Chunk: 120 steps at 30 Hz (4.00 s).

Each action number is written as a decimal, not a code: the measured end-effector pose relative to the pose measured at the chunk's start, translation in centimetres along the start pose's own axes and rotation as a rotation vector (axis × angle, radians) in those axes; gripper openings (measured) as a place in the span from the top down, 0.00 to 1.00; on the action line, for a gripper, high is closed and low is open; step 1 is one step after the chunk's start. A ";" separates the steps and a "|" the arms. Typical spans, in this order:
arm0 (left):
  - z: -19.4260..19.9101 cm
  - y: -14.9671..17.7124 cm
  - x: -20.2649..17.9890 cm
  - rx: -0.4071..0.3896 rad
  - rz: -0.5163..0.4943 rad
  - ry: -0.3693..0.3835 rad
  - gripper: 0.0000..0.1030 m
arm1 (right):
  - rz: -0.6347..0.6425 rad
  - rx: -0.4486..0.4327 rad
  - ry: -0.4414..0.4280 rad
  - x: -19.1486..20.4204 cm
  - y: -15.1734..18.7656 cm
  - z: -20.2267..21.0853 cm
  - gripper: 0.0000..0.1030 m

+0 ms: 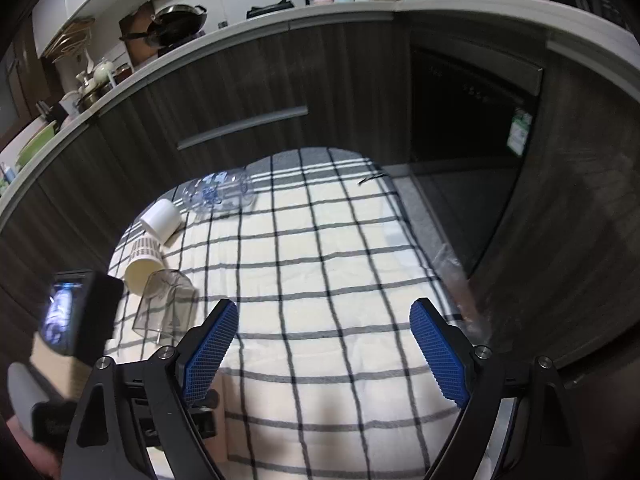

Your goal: Flip cup upside down

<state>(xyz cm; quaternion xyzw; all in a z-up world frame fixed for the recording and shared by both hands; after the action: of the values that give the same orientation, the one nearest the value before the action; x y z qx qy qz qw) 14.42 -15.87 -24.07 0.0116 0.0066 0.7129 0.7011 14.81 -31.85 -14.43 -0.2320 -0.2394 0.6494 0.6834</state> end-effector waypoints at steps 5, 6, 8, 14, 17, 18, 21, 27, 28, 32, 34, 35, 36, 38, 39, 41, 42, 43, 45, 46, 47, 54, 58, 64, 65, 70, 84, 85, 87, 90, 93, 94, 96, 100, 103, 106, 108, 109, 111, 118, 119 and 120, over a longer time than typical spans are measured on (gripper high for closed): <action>-1.5 -0.2 -0.6 0.071 -0.018 -0.041 0.17 | -0.030 0.058 -0.016 -0.4 0.4 -2.1 0.14; -1.7 -0.3 -0.7 0.081 -0.021 -0.047 0.18 | -0.037 0.069 -0.018 -0.5 0.6 -2.5 0.14; -2.2 -0.5 -1.0 0.093 -0.027 -0.060 0.19 | -0.044 0.083 -0.022 -0.5 0.7 -3.0 0.13; -4.3 -0.6 -1.5 0.159 -0.021 -0.041 0.31 | -0.034 0.104 -0.009 -0.5 0.8 -4.2 0.13; -5.0 -1.2 -1.7 0.165 -0.016 -0.033 0.35 | -0.031 0.110 -0.006 -0.4 0.9 -4.8 0.13; -5.1 -1.3 -1.9 0.161 -0.017 -0.030 0.35 | -0.030 0.112 -0.006 -0.4 1.0 -4.9 0.13; -5.1 -1.5 -1.8 0.153 -0.013 -0.011 0.35 | -0.032 0.116 -0.009 -0.3 1.1 -5.0 0.13; -3.4 -1.1 -0.5 0.104 -0.005 0.024 0.35 | -0.022 0.107 0.005 -0.2 1.0 -4.4 0.14; -2.9 -0.9 -0.3 0.090 0.000 0.037 0.35 | -0.022 0.105 0.006 -0.1 1.0 -4.2 0.14; -0.1 -0.4 0.4 -0.003 0.006 0.075 0.35 | -0.011 0.084 0.017 0.5 0.7 -2.9 0.14; 1.6 -0.1 0.9 -0.080 -0.004 0.090 0.35 | -0.004 0.060 0.023 0.7 0.4 -1.9 0.14; 2.8 0.1 1.2 -0.138 -0.007 0.111 0.35 | -0.004 0.040 0.023 0.8 0.2 -1.3 0.14; 3.6 0.3 1.3 -0.174 -0.007 0.121 0.35 | -0.007 0.023 0.029 0.8 0.2 -0.7 0.14; 5.9 0.4 2.3 -0.309 0.001 0.157 0.35 | -0.010 -0.003 0.033 0.9 0.1 0.1 0.14; 6.1 0.4 2.9 -0.355 0.002 0.157 0.35 | -0.009 -0.021 0.040 1.0 0.0 0.7 0.14; 7.7 0.4 3.9 -0.508 0.005 0.164 0.35 | -0.003 -0.040 0.054 1.3 0.1 1.2 0.14; 8.5 0.5 4.5 -0.595 0.007 0.161 0.35 | 0.001 -0.053 0.058 1.5 0.2 1.5 0.14; 8.9 0.2 5.0 -0.649 0.009 0.161 0.35 | 0.006 -0.061 0.064 1.7 0.3 1.6 0.14; 9.3 -0.2 5.9 -0.764 0.015 0.179 0.35 | 0.024 -0.071 0.073 2.4 0.6 1.8 0.14; 9.6 -0.2 6.2 -0.828 0.015 0.192 0.35 | 0.035 -0.074 0.073 2.8 0.9 1.8 0.14; 9.4 -0.9 6.1 -0.872 0.011 0.201 0.35 | 0.043 -0.076 0.076 3.1 1.1 1.8 0.14; 6.9 -1.7 6.4 -1.006 -0.002 0.191 0.35 | 0.116 -0.084 0.112 4.6 2.4 1.3 0.14; 4.3 -2.0 6.1 -0.925 0.020 0.204 0.35 | 0.107 -0.072 0.118 4.3 2.8 1.3 0.14; 3.5 0.4 5.8 -0.885 -0.020 0.163 0.35 | 0.091 -0.070 0.109 4.1 3.0 2.1 0.14; 3.4 0.8 5.9 -0.872 -0.020 0.167 0.35 | 0.092 -0.073 0.108 4.2 2.9 2.3 0.14; 3.5 1.3 6.0 -0.862 -0.022 0.166 0.35 | 0.099 -0.083 0.103 4.6 2.8 3.1 0.14; 7.9 2.7 6.8 -0.881 -0.033 0.191 0.22 | 0.086 -0.123 0.065 6.0 2.0 7.0 0.14; 8.2 3.0 7.0 -0.876 -0.037 0.188 0.22 | 0.088 -0.129 0.061 6.3 1.8 7.3 0.14; 8.8 3.4 7.8 -0.857 -0.030 0.182 0.22 | 0.098 -0.146 0.050 7.2 1.4 8.1 0.14; 9.6 4.0 9.1 -0.841 -0.014 0.160 0.21 | 0.110 -0.165 0.035 8.5 1.0 9.0 0.14; 10.6 4.8 10.7 -0.842 0.008 0.152 0.17 | 0.128 -0.180 0.022 10.0 1.0 9.8 0.14; 11.1 5.2 11.3 -0.841 0.020 0.161 0.17 | 0.135 -0.181 0.020 10.4 1.0 9.9 0.14; 11.8 5.7 12.4 -0.838 0.051 0.171 0.16 | 0.146 -0.179 0.018 11.3 1.2 10.2 0.14; 13.0 6.5 14.7 -0.828 0.125 0.170 0.14 | 0.145 -0.167 0.007 12.7 1.6 10.8 0.14; 13.4 6.8 16.3 -0.812 0.172 0.155 0.14 | 0.150 -0.171 0.002 13.5 1.7 11.4 0.14; 13.8 7.7 17.7 -0.798 0.217 0.162 0.14 | 0.167 -0.196 0.007 14.2 1.6 12.4 0.14; 14.2 8.2 18.0 -0.801 0.225 0.163 0.14 | 0.179 -0.208 0.012 14.6 1.6 13.1 0.14; 14.5 8.6 18.1 -0.811 0.227 0.159 0.14 | 0.181 -0.210 0.014 14.8 1.6 13.3 0.14; 15.2 8.8 18.3 -0.823 0.228 0.148 0.14 | 0.185 -0.214 0.022 15.0 1.6 13.7 0.14; 17.0 10.2 19.2 -0.844 0.264 0.122 0.13 | 0.181 -0.217 0.010 14.9 1.6 14.7 0.14; 17.1 10.5 19.1 -0.841 0.269 0.122 0.13 | 0.182 -0.221 0.009 14.7 1.7 14.9 0.14; 17.2 10.7 19.1 -0.840 0.271 0.124 0.13 | 0.183 -0.222 0.009 14.7 1.8 15.1 0.14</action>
<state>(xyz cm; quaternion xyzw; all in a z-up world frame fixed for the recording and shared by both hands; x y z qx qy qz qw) 3.85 2.93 -6.44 -0.3161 -0.2432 0.7385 0.5436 4.58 -16.97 -3.43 -0.3302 -0.2845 0.6775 0.5925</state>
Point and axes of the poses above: each gripper's, at about its wrist camera, not at the fingertips, and z roughly against the way its jaws point, x to its left, y to its underside, the point moved 9 cm from there along -z, roughly the way its jaws point, and after that the axes turned 12 degrees about z, right-handed, at the moved point
